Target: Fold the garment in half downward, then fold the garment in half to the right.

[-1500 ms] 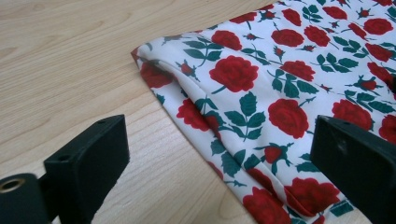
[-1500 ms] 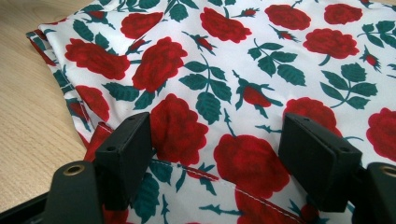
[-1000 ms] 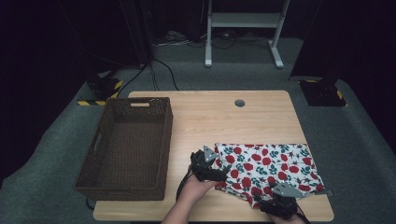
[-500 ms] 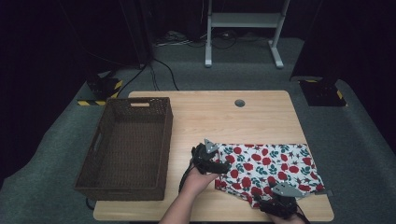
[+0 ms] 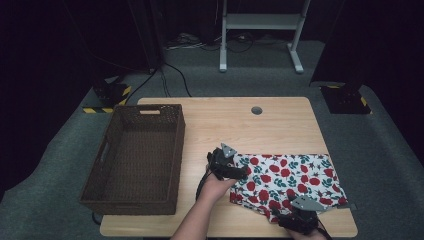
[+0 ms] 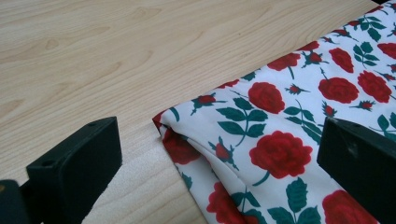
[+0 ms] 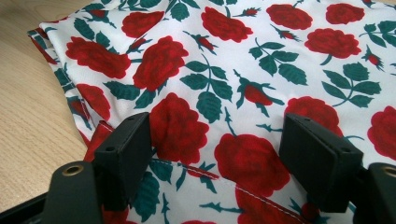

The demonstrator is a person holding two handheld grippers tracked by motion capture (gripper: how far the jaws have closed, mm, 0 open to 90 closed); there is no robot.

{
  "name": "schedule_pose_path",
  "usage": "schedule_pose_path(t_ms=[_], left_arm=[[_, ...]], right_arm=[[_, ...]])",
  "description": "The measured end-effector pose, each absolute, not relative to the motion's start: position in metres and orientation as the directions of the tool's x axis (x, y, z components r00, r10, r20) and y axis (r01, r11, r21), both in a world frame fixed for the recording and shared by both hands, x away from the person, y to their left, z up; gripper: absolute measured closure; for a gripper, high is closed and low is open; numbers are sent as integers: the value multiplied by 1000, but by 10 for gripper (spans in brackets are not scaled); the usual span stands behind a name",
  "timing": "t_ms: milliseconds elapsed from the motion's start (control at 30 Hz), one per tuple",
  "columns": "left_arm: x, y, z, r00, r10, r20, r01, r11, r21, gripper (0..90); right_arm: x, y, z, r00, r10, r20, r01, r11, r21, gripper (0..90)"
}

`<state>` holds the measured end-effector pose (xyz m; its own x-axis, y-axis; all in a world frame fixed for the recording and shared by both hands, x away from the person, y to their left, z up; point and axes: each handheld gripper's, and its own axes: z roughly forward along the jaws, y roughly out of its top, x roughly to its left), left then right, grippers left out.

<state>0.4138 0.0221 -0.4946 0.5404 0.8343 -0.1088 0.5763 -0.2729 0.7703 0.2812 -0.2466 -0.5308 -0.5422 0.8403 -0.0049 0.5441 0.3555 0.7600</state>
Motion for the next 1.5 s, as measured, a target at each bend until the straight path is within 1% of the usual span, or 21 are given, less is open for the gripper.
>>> schedule_pose_path(t_ms=[233, 367, 567, 733, 833, 1000, 1067, 1167, 1200, 1333, 1400, 1467, 1500], left_arm=[[420, 24, -494, 538, 836, -106, 579, -276, 767, 2], [424, 24, -497, 527, 841, -124, 592, -259, 764, 2], [435, 23, -503, 515, 851, -106, 599, -269, 754, 5], [442, 23, -509, 512, 854, -92, 612, -287, 737, 42], [444, 23, -512, 507, 855, -110, 622, -275, 733, 82], [447, 18, -517, 514, 852, -100, 621, -289, 728, 149], [449, 19, -519, 506, 856, -102, 628, -285, 724, 160], [448, 20, -523, 505, 856, -114, 639, -281, 716, 220], [447, 20, -525, 505, 855, -120, 641, -278, 715, 227], [445, 18, -529, 504, 855, -121, 642, -278, 714, 323], [445, 15, -529, 515, 850, -108, 634, -294, 715, 391], [443, 12, -528, 531, 844, -79, 622, -324, 713, 483], [442, 11, -528, 536, 841, -77, 619, -329, 713, 510]], right_arm=[[282, -246, -531, -540, 841, -5, 545, 355, 760, 252], [282, -246, -531, -540, 841, -4, 545, 353, 760, 252], [281, -246, -531, -541, 841, -4, 545, 354, 761, 252], [281, -246, -531, -542, 840, -5, 544, 355, 760, 252], [281, -247, -531, -544, 839, -5, 542, 356, 761, 252], [281, -246, -531, -542, 840, -3, 545, 354, 760, 252], [282, -246, -531, -542, 841, -3, 545, 354, 760, 252], [281, -246, -531, -540, 842, -3, 546, 353, 760, 251], [282, -246, -531, -540, 841, -3, 545, 353, 760, 252], [281, -247, -531, -540, 842, 1, 547, 350, 760, 252], [281, -247, -531, -540, 841, 0, 546, 350, 761, 252], [281, -247, -531, -541, 841, -1, 546, 352, 760, 252], [282, -247, -531, -542, 841, -1, 545, 353, 761, 252]])
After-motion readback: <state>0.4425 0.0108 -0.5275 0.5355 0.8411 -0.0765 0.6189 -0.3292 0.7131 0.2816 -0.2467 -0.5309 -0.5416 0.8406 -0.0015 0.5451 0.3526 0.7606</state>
